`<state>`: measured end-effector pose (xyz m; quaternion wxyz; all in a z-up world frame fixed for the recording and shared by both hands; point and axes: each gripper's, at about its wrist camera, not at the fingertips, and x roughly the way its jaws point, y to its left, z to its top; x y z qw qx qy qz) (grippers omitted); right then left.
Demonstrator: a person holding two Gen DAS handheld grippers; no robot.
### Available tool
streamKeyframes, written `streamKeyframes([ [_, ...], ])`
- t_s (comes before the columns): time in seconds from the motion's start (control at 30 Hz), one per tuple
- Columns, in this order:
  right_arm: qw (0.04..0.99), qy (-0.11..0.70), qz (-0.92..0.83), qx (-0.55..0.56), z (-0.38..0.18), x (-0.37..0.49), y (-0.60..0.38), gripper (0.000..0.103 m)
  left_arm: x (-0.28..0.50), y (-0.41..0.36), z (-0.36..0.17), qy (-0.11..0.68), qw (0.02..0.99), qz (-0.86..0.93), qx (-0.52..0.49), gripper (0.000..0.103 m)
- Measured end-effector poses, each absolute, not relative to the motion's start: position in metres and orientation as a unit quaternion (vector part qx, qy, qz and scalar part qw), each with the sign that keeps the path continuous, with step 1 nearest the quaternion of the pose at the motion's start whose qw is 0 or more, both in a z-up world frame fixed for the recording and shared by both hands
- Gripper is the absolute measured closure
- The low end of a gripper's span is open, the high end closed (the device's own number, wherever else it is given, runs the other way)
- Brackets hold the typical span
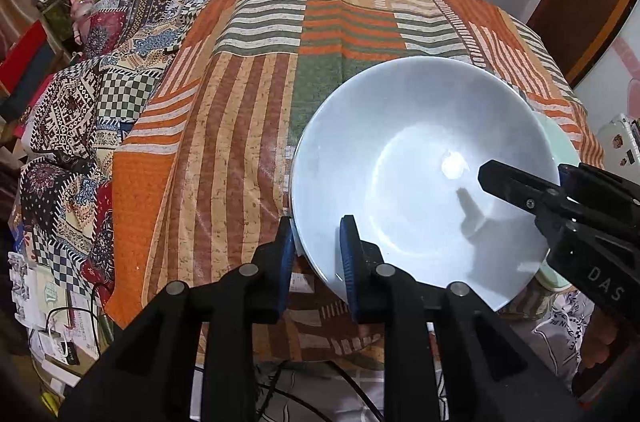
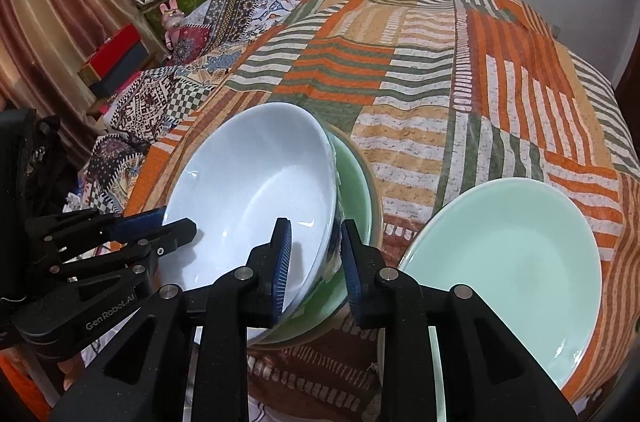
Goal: Organize plates and bowls
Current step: 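Lift the white spotted bowl and carry it over the nested bowls, then lower the white bowl into the light green bowl on the stack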
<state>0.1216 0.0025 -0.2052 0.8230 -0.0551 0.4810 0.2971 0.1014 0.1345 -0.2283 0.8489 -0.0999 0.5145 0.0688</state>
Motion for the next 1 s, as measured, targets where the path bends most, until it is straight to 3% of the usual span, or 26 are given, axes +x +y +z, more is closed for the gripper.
streamKeyframes([
  [0.4,0.823,0.478,0.294,-0.083,-0.202,0.118,0.007,0.079,0.096,0.135,-0.214,0.501,0.857,0.058,-0.105,0.082],
  [0.77,0.819,0.479,0.302,-0.094,-0.197,0.119,0.006,0.078,0.083,0.136,-0.177,0.459,0.879,0.043,-0.12,0.061],
  [0.93,0.827,0.457,0.306,-0.118,-0.183,0.115,0.0,0.073,0.082,0.136,-0.176,0.456,0.881,0.038,-0.123,0.061],
  [1.0,0.836,0.441,0.306,-0.117,-0.173,0.115,-0.007,0.065,0.083,0.138,-0.179,0.458,0.879,0.038,-0.125,0.061],
])
